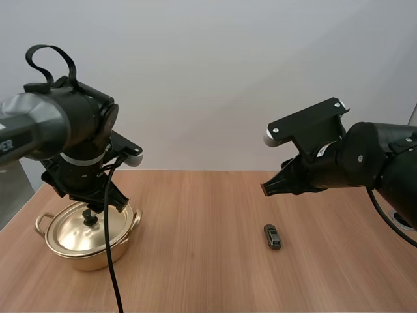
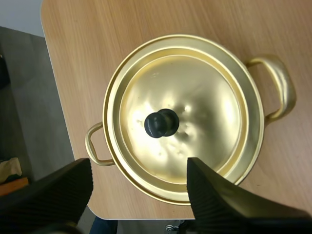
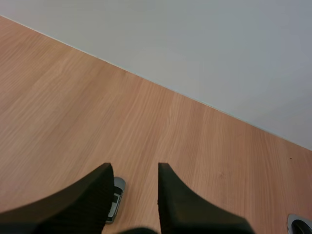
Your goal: Open the pot, put the car inside, and close it
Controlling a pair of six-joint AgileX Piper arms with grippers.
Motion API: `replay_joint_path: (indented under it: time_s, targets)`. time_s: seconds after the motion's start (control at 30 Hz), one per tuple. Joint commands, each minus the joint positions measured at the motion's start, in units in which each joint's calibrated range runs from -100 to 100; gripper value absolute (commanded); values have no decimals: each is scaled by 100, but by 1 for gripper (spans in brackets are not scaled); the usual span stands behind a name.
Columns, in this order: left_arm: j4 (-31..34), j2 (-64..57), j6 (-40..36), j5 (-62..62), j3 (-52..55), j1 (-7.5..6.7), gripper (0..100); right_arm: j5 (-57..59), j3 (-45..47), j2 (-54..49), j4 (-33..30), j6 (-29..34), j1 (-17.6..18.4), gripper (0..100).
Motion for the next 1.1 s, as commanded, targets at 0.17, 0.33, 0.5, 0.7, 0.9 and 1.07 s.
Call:
replay_joint_path:
  time_s: [0.17, 0.33, 0.5, 0.7, 0.9, 1.07]
  targets:
    - [-766, 301, 546, -110, -81, 447, 92, 209, -10, 7, -10, -3, 1, 52]
    - [-1588, 467, 1213, -208, -246, 838, 90, 284, -10, 7, -10, -3, 1, 52]
    - [-1775, 769, 1537, -393, -312, 1098, 86, 284, -10, 7, -10, -3, 1, 52]
    - [-2141, 1318, 1760, -804, -317, 1235, 85, 441, -10, 7, -10, -3, 1, 51]
    - [-2357, 1616, 1874, -1297, -336, 1235, 78, 458, -10, 7, -10, -3, 1, 51]
    - [-2374, 1884, 1874, -1364, -462, 1235, 68, 458, -10, 7, -10, -3, 1, 50]
